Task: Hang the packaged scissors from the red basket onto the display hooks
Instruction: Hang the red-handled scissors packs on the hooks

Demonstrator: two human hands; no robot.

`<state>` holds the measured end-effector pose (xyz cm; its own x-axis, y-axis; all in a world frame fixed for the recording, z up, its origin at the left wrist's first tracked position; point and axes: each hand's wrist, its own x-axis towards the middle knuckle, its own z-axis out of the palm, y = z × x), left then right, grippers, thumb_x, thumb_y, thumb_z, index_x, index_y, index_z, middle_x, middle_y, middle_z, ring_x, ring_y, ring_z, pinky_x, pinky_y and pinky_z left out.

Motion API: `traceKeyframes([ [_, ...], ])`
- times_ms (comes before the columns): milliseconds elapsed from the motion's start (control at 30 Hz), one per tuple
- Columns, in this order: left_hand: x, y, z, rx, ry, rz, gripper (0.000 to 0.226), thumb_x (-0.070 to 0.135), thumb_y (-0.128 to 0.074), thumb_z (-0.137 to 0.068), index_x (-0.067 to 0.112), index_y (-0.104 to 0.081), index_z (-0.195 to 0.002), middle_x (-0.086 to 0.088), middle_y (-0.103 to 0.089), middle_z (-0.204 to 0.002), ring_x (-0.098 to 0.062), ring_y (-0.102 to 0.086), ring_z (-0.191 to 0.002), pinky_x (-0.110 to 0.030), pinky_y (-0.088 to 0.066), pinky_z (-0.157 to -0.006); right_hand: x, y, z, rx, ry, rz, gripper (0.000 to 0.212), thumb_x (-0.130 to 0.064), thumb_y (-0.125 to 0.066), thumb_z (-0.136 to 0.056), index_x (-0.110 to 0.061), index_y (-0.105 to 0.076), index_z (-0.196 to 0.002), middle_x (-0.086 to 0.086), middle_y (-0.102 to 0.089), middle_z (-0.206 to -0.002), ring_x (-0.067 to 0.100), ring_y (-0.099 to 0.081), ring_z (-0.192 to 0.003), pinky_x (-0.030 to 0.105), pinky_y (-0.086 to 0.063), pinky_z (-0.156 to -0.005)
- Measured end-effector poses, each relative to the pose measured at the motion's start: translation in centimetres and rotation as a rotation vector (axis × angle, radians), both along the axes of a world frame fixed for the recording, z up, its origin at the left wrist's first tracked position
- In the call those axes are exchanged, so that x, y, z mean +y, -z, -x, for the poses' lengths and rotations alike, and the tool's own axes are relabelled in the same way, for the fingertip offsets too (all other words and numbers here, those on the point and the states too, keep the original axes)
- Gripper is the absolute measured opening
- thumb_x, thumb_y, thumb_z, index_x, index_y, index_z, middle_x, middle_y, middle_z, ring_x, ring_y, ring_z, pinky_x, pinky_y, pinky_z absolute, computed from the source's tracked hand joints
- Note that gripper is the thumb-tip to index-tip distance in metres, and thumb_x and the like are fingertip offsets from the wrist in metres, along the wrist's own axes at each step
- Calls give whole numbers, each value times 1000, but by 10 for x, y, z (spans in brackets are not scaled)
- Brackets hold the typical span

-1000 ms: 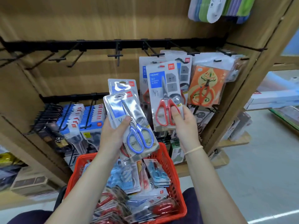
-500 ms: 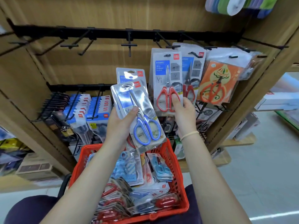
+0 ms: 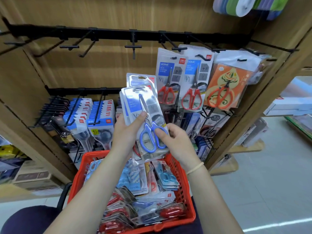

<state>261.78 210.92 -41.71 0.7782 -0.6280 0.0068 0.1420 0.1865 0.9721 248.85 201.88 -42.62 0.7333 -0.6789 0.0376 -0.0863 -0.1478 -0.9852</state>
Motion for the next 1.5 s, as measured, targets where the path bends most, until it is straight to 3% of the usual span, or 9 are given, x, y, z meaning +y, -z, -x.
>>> traceKeyframes([
  [200, 2, -4, 2, -97, 42, -52, 16, 45, -64, -98, 58, -70, -105, 12, -74, -122, -15, -69, -117, -53, -51, -105, -4, 0, -1, -85, 148, 37, 39, -33, -52, -104, -10, -38, -77, -5, -33, -65, 11, -31, -60, 22, -29, -55],
  [433, 11, 4, -4, -47, -31, -44, 26, 35, -62, -101, 30, -65, -127, 8, -74, -121, -17, -70, -115, -51, -52, -105, -14, -14, -3, -172, 350, 95, 35, -30, -52, -104, -16, -36, -76, -5, -32, -66, 5, -30, -57, 24, -31, -56],
  [533, 13, 3, -7, -22, -37, -40, 24, 33, -61, -102, 29, -64, -126, 7, -75, -121, -18, -71, -114, -52, -53, -104, -26, -23, -9, -183, 420, 126, 38, -34, -52, -104, -19, -33, -75, 2, -28, -70, 12, -28, -61, 37, -33, -62],
  [800, 14, -4, -6, -22, -31, -39, 21, 32, -59, -103, 31, -64, -123, 7, -76, -118, -17, -72, -110, -51, -55, -102, -41, -26, -21, -164, 485, 126, 41, -37, -53, -103, -8, -36, -79, 3, -28, -74, 14, -27, -66, 32, -24, -62],
  [967, 13, -8, -3, -1, -21, -33, 18, 30, -58, -103, 32, -64, -120, 7, -77, -115, -16, -74, -107, -47, -57, -99, -46, -28, -27, -169, 484, 106, 52, -42, -58, -100, 4, -41, -82, 9, -30, -76, 16, -27, -66, 29, -23, -60],
  [1067, 13, -8, -4, 3, -25, -41, 17, 30, -58, -103, 33, -64, -119, 8, -77, -114, -15, -74, -105, -46, -57, -98, -48, -21, -25, -137, 491, 11, 41, -41, -61, -99, 0, -55, -95, 3, -45, -71, 11, -42, -52, 24, -38, -51],
  [1233, 10, -7, -4, 13, -35, -39, 21, 30, -60, -102, 29, -64, -123, 7, -77, -116, -16, -74, -107, -49, -57, -99, -45, -6, -12, -98, 488, -185, 41, -33, -68, -96, -15, -42, -122, 7, -65, -95, 31, -69, -63, 44, -58, -61],
  [1367, 3, -5, -4, -5, -33, -34, 24, 29, -65, -100, 29, -65, -124, 5, -75, -121, -20, -71, -113, -54, -53, -103, -31, 1, -2, -54, 411, -93, 29, -33, -67, -96, -10, -54, -106, 8, -63, -88, 22, -63, -58, 31, -49, -49],
  [1500, -4, -7, -1, -50, -31, 7, 20, 23, -69, -98, 30, -68, -116, 1, -75, -121, -24, -71, -114, -56, -53, -102, -16, 0, -1, 81, 58, 53, 36, -42, -73, -89, -8, -60, -84, 3, -59, -74, 12, -55, -65, 27, -46, -63],
])
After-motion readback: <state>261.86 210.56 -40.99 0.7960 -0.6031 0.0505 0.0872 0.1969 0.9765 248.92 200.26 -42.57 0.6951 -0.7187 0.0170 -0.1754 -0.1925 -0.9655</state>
